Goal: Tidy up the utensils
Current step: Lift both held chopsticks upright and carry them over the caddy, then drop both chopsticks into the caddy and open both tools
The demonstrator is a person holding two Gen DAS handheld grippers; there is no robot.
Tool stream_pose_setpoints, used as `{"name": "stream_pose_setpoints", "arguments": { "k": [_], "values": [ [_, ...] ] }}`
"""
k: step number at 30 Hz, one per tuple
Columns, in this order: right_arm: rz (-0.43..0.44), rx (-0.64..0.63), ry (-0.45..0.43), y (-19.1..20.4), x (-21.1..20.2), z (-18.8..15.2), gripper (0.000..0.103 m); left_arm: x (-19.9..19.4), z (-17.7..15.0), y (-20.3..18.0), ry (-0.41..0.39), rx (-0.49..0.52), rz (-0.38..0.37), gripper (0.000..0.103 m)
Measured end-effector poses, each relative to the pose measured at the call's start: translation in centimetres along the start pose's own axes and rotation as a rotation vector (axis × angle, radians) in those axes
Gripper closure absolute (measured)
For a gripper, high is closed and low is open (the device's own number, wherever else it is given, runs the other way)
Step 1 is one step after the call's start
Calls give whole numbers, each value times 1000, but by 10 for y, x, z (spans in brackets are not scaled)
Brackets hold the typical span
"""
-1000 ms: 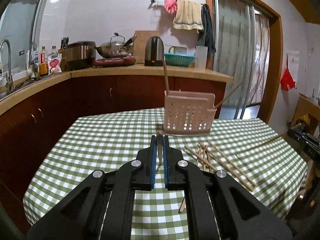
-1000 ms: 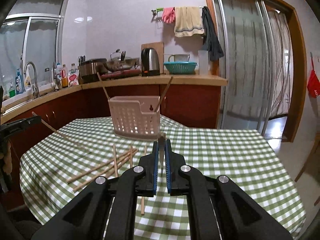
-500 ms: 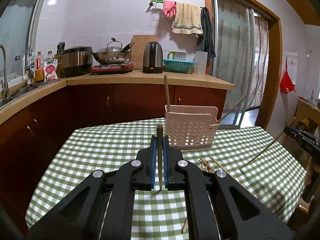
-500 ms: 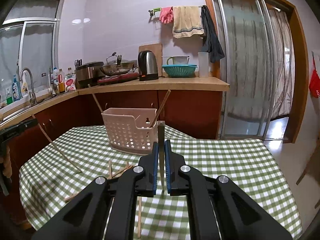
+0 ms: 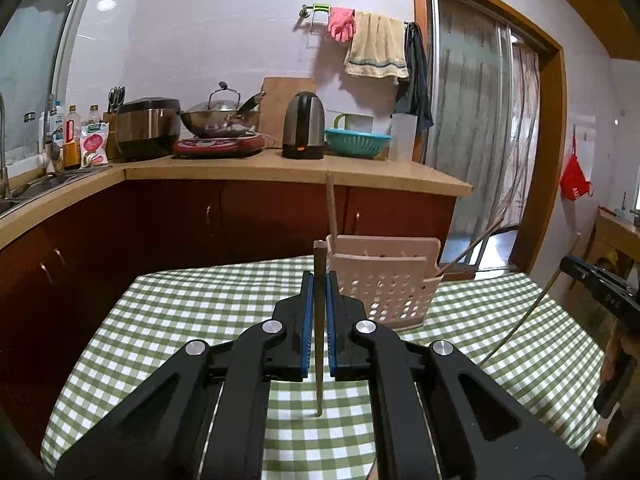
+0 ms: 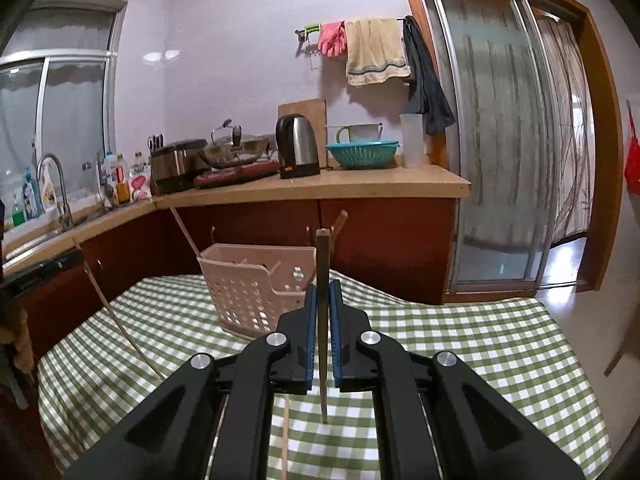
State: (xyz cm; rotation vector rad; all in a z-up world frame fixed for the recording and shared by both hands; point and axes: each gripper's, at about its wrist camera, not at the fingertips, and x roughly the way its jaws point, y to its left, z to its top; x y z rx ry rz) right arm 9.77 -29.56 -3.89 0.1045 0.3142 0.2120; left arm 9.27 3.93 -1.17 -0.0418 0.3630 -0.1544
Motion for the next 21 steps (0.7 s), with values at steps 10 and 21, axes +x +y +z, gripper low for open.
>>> {"name": "stream_pose_setpoints", "arguments": {
  "k": [10, 21],
  "values": [
    [92, -8, -171, 15, -2, 65, 96, 1, 65, -16, -124, 8, -89, 96],
    [121, 19, -239, 12, 53, 107, 96, 50, 129, -24, -244, -15, -103, 96]
  ]
}}
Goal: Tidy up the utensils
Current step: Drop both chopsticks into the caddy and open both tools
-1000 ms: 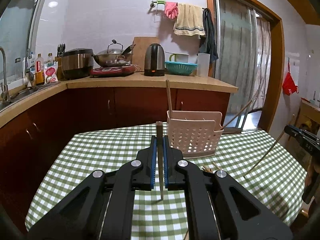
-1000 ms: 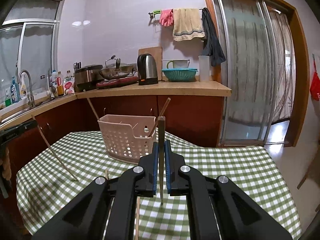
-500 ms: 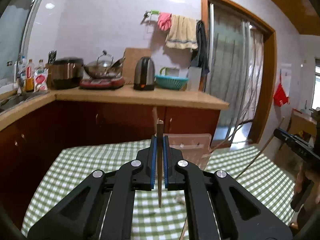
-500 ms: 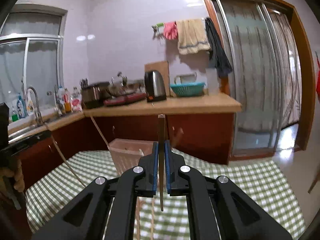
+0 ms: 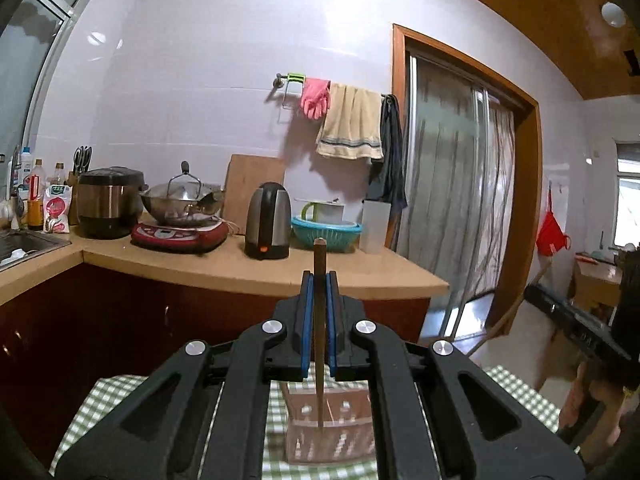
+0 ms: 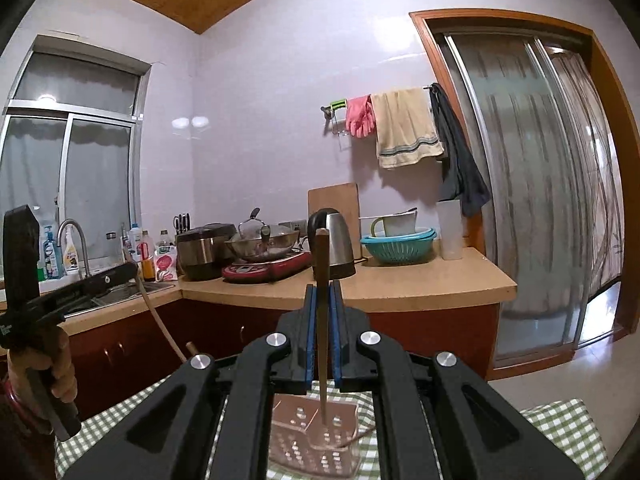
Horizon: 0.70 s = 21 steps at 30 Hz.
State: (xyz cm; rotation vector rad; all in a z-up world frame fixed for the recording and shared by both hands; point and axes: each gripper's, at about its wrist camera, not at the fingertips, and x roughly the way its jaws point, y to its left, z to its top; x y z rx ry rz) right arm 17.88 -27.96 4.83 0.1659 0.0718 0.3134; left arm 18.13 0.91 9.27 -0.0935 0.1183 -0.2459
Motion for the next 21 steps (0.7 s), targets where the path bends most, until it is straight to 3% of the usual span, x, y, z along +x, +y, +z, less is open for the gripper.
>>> {"name": "stream_pose_setpoints", "arguments": {
  "k": [4, 18, 21],
  "values": [
    [0, 19, 45, -5, 23, -13, 96, 26, -4, 1, 3, 6, 25, 96],
    [-12, 45, 213, -8, 65, -75, 96, 85, -73, 11, 196, 2, 22, 96],
    [-17, 39, 220, -7, 66, -78, 96, 86, -79, 9, 208, 15, 19, 89]
  ]
}}
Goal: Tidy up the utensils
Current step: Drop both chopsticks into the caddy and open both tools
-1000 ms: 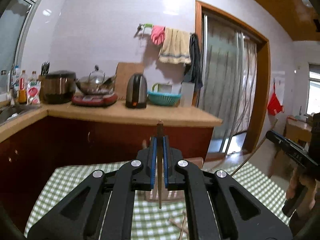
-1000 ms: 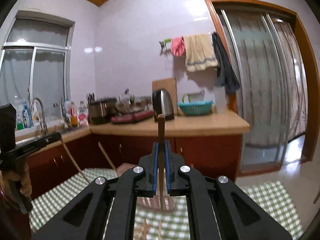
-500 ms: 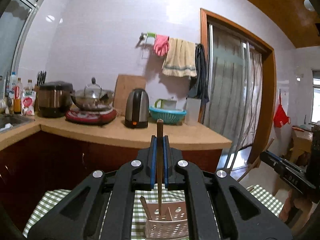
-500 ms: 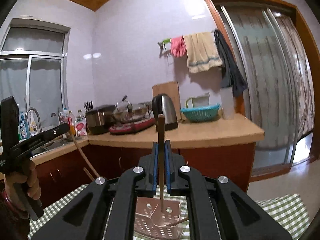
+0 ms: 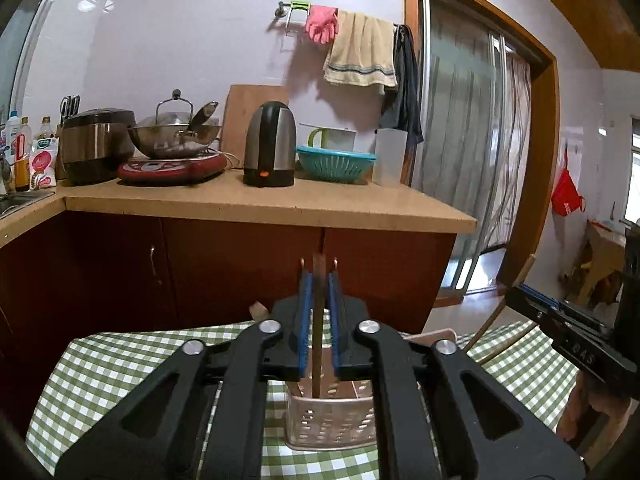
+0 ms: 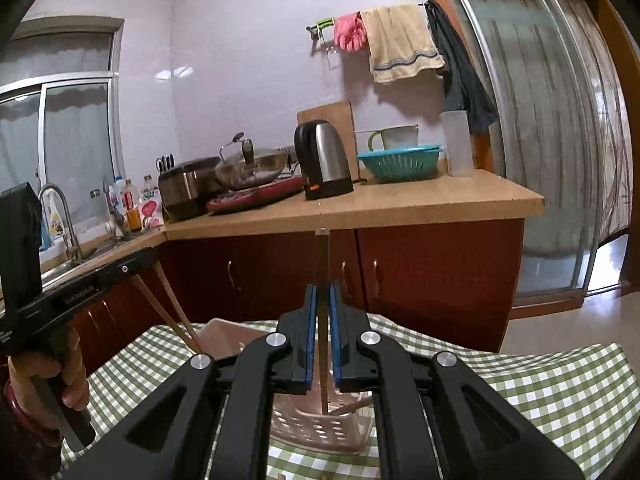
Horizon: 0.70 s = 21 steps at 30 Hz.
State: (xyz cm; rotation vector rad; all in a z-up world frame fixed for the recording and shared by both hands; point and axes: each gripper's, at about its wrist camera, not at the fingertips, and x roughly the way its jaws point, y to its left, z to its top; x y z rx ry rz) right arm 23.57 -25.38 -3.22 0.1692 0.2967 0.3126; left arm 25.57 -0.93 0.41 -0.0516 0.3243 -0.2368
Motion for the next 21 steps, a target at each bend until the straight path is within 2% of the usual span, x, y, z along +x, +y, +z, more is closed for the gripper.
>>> {"name": "stream_pose_setpoints", "arguments": {
  "k": [1, 2, 3, 4, 5, 8, 11, 14, 21],
  "values": [
    [-3, 0, -4, 0, -1, 0, 94, -1, -1, -1, 0, 3, -1, 80],
    [-5, 0, -8, 1, -2, 1, 84, -2, -1, -1, -3, 4, -3, 70],
    [-7, 1, -15, 1, -4, 2, 77, -4, -1, -2, -9, 5, -5, 66],
    [-15, 2, -28, 1, -7, 3, 64, -5, -1, -3, -12, 6, -4, 60],
    [-20, -1, -42, 1, -10, 5, 57, -8, 0, -3, -18, 9, -4, 55],
    [-32, -16, -64, 3, -17, 10, 51, -13, 3, -4, -31, 9, -4, 44],
    [-46, -29, -94, 5, -32, 14, 44, -19, 5, -5, -33, 3, -4, 37],
    [-58, -53, -120, 10, -47, 17, 39, -25, 5, -7, -31, 3, -11, 35],
    [-75, -71, -144, 13, -87, 7, 39, -57, -3, -19, -43, 35, -5, 32]
  ]
}}
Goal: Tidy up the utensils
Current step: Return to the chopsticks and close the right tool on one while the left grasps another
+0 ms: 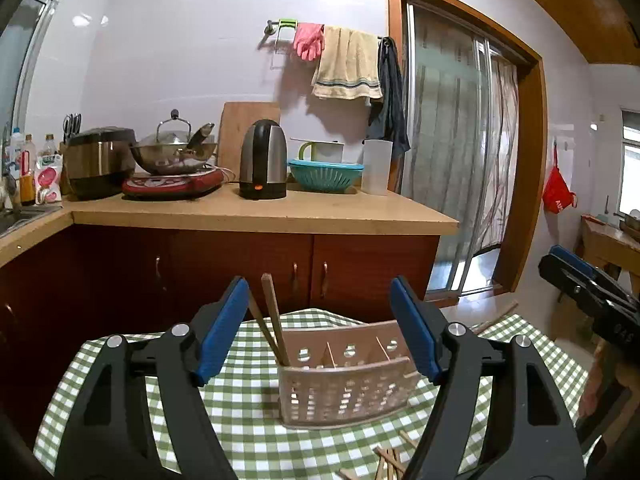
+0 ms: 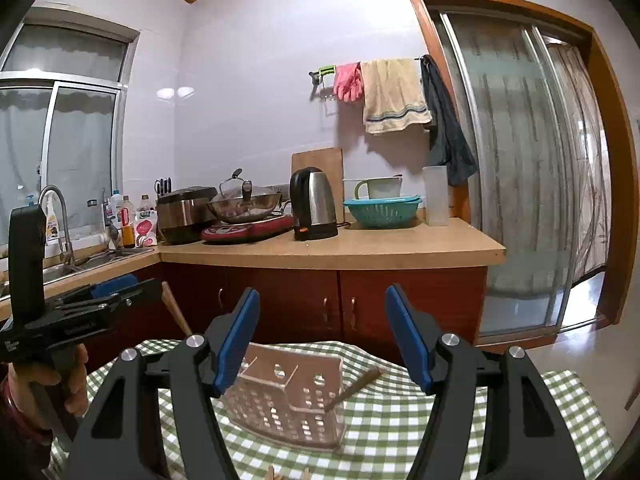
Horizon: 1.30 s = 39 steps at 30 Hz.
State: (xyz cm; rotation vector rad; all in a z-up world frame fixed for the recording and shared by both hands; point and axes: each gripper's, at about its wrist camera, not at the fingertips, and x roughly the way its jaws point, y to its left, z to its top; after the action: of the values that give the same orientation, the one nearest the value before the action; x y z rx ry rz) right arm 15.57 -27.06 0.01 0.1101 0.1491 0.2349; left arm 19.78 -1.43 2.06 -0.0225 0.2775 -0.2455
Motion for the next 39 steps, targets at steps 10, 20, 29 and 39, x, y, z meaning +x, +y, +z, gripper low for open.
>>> {"name": "stream_pose_setpoints", "arguments": {
  "k": [10, 20, 29, 39],
  "values": [
    [-37, 7, 90, -5, -51, -59, 39, -51, -52, -6, 54, -11, 21, 31],
    [27, -27, 195, 7, -85, -136, 54, -90, -123, -4, 135, -21, 97, 32],
    [128, -46, 303, 25, -94, -178, 69, -107, -169, 1, 224, -53, 133, 33],
    [189, -68, 418, 38, -84, -200, 78, -109, -198, -3, 290, -43, 123, 37]
  ]
}}
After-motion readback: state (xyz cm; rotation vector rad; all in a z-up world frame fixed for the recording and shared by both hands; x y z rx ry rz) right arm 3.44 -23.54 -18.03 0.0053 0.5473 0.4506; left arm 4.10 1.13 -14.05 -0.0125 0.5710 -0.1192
